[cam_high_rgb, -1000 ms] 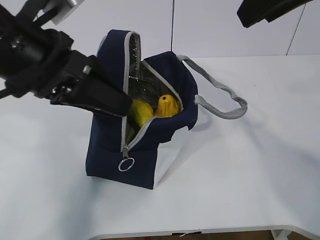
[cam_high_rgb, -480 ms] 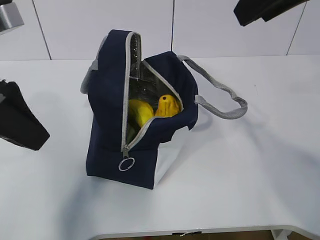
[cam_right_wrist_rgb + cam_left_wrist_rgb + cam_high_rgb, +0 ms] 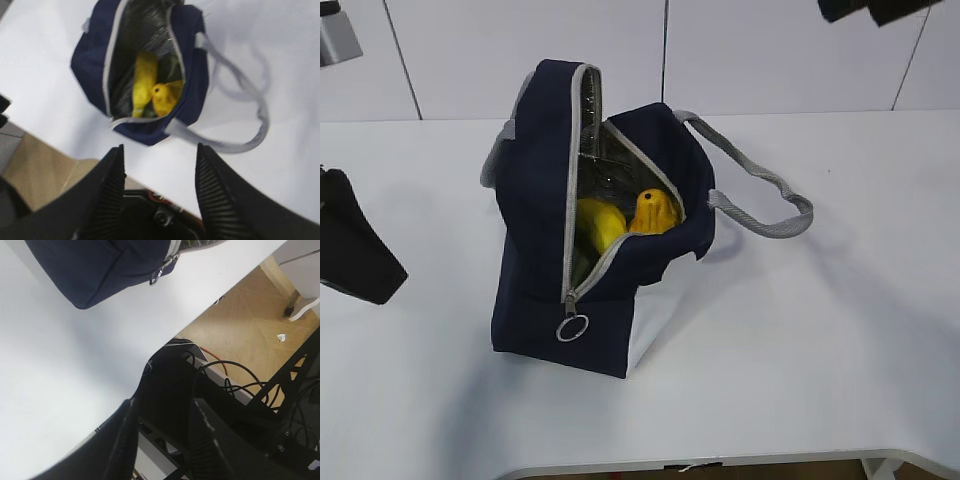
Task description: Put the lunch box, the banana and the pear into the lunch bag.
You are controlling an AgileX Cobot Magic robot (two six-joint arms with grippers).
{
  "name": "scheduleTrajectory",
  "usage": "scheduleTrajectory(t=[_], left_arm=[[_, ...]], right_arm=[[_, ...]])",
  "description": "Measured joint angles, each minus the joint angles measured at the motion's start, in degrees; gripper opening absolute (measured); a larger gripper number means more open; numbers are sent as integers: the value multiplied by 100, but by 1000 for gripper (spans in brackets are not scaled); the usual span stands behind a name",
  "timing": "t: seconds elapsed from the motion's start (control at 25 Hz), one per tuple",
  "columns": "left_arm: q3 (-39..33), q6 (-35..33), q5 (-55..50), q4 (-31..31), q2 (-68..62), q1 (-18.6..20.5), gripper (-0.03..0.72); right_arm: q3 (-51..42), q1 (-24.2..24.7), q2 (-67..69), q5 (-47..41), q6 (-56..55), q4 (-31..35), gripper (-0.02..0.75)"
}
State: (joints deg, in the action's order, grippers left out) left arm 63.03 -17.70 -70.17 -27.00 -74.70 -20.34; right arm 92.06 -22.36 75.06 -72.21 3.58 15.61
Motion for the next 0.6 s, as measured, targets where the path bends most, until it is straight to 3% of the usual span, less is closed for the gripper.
scheduleTrajectory(t=[0.24,0.6], left_arm=[[0,0,0,47,0,0,244],[0,0,0,61,0,0,242]], right_arm=[[-1236,-91,-850,115,-68,0,390],[-3455,-121,-2034,1789,966,329,390]])
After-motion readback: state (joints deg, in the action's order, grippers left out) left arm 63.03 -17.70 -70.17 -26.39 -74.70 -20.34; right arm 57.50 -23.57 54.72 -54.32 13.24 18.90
